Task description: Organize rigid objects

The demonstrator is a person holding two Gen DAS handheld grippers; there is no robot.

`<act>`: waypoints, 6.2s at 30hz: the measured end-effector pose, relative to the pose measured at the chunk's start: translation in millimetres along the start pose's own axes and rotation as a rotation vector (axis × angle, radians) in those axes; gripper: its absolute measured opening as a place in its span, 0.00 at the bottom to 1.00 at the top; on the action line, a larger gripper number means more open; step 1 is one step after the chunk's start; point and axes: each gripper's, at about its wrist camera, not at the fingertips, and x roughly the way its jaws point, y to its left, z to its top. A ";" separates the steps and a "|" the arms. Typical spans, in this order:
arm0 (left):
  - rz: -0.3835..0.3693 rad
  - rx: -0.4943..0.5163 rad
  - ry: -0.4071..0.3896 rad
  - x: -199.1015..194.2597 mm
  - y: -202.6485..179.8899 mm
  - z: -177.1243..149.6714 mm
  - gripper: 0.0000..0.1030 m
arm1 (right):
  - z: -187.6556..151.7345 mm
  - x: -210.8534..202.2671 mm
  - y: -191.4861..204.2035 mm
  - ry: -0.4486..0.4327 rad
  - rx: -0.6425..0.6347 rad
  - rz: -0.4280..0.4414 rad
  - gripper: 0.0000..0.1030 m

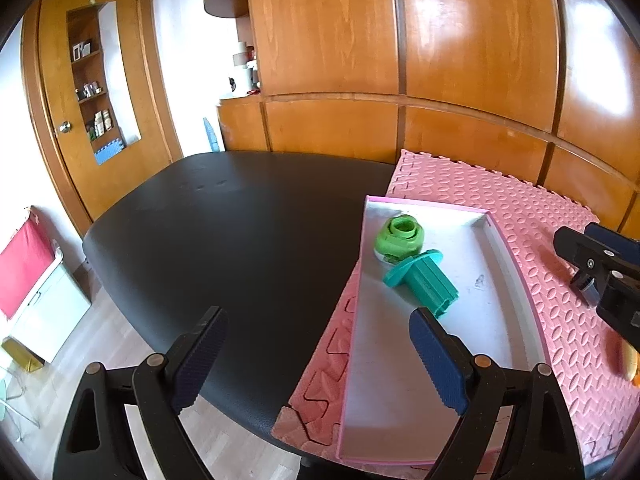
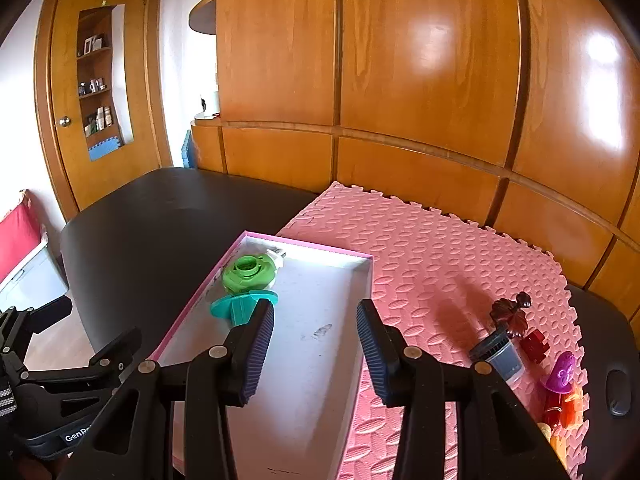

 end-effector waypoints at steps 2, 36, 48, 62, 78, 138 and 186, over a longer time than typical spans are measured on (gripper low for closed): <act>-0.005 0.013 -0.006 -2.6 -5.3 0.8 0.89 | -1.0 -1.2 -4.9 -0.002 0.009 -0.007 0.42; -0.295 0.328 -0.049 -28.2 -167.3 12.2 0.90 | -60.2 -27.0 -223.3 0.111 0.127 -0.407 0.43; -0.524 0.471 0.020 -42.8 -254.3 -13.4 0.89 | -92.8 -49.3 -319.8 0.091 0.497 -0.500 0.43; -0.706 0.607 0.178 -30.6 -341.1 -46.2 0.73 | -98.7 -47.5 -333.6 0.116 0.571 -0.476 0.43; -0.697 0.665 0.234 -6.1 -372.9 -66.3 0.42 | -99.5 -42.9 -334.0 0.133 0.572 -0.469 0.43; -0.491 0.087 0.218 41.4 -108.8 36.4 0.41 | -135.0 1.1 -245.1 0.462 0.214 -0.274 0.27; -0.260 0.145 0.046 36.0 -75.4 46.4 0.43 | -133.5 4.0 -234.7 0.442 0.121 -0.316 0.27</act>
